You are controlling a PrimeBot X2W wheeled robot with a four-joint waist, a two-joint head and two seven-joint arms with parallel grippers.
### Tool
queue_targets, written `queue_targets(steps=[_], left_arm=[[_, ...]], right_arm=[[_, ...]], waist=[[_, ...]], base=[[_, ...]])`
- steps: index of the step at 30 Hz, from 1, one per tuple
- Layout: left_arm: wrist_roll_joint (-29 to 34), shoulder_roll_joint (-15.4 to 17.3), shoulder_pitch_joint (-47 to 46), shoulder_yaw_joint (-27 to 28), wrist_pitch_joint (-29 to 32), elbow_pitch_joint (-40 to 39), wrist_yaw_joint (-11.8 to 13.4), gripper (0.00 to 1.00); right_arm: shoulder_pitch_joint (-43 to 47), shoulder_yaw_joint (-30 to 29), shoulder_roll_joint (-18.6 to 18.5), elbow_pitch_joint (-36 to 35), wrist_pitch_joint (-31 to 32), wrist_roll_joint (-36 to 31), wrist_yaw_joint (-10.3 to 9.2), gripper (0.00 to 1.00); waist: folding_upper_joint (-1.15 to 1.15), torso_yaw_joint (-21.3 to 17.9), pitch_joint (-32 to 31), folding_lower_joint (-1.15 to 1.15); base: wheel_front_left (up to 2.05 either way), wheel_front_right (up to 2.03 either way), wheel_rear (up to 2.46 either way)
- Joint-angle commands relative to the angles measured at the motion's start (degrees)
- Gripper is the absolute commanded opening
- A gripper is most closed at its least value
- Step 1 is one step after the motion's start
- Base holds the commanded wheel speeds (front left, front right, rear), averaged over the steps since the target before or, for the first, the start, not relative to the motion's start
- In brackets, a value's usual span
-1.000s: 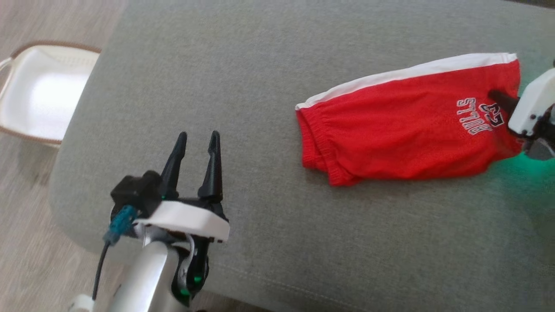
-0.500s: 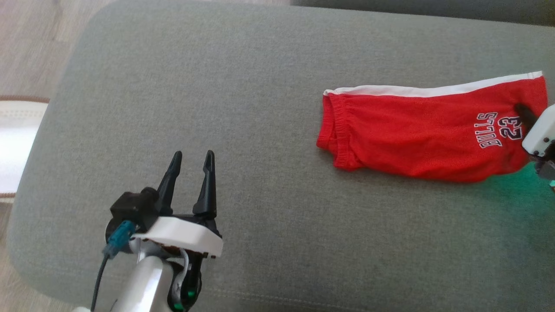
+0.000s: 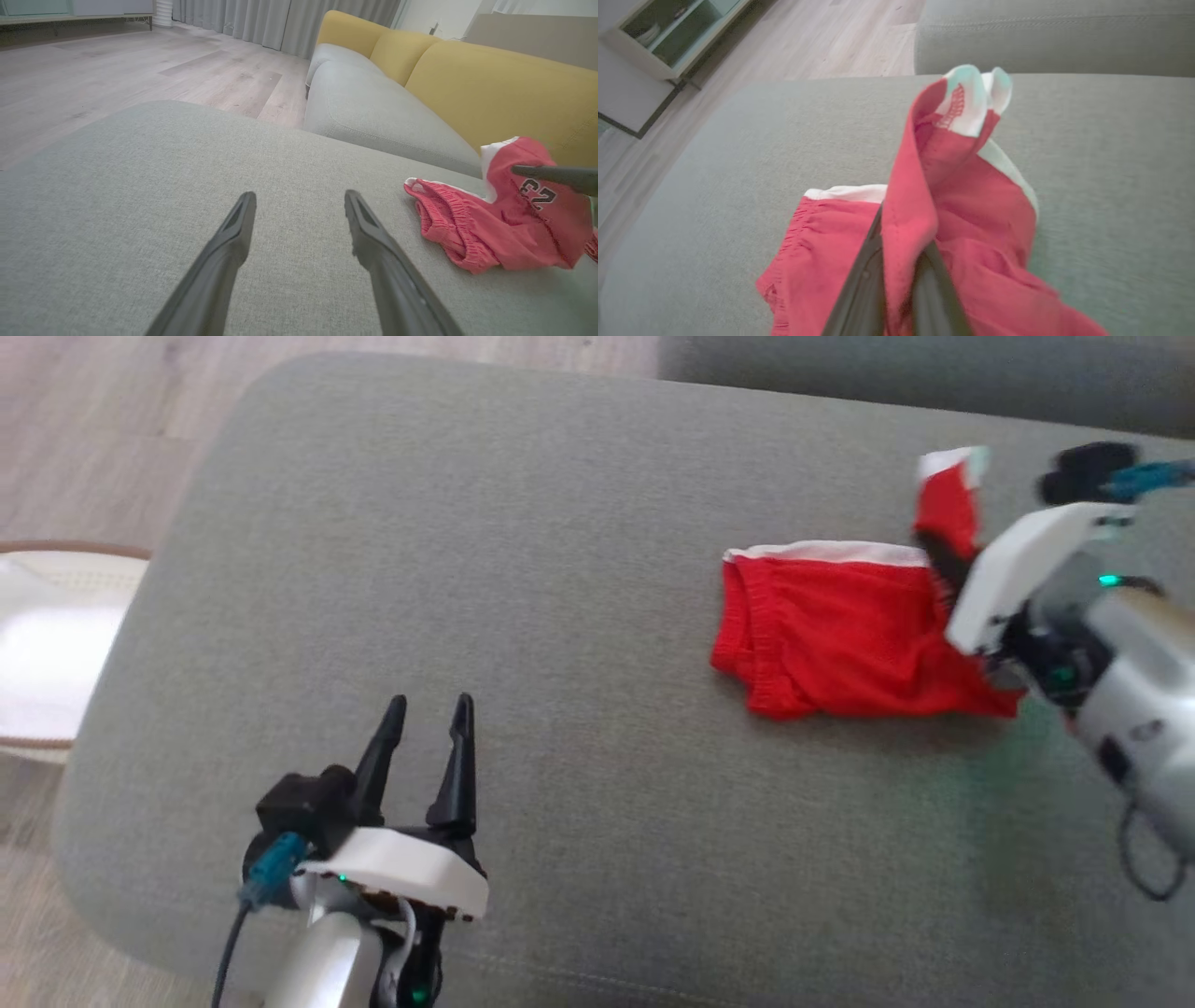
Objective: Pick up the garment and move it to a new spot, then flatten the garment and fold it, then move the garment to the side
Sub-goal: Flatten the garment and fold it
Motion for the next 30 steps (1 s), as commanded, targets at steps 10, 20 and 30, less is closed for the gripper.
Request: queue_targets(steps=[10, 20, 30], left_arm=[[-1.89, 0.08, -1.66, 0.06, -0.7, -1.63, 0.44, 1.0], [-1.8, 0.07, -0.61, 0.99, -0.7, -1.84, 1.05, 1.0], [-0.83, 0.07, 0.98, 3.07, -0.7, -2.55, 0.53, 1.0]], right_arm=[[-0.31, 0.59, 8.56, 5.01, 2.95, -1.59, 0.39, 0.0], [1.66, -0.52, 11.23, 3.67, -0.23, -1.31, 0.39, 1.0], [5.09, -8.14, -0.9, -7.81, -17.73, 1.0, 0.39, 1.0]], waist=[[0.0, 4.65, 0.22, 0.0], [0.0, 3.29, -1.32, 0.0], [0.0, -0.6, -3.73, 0.0]], base=[[0.0, 0.0, 0.0], [0.0, 0.0, 0.0], [0.0, 0.0, 0.0]])
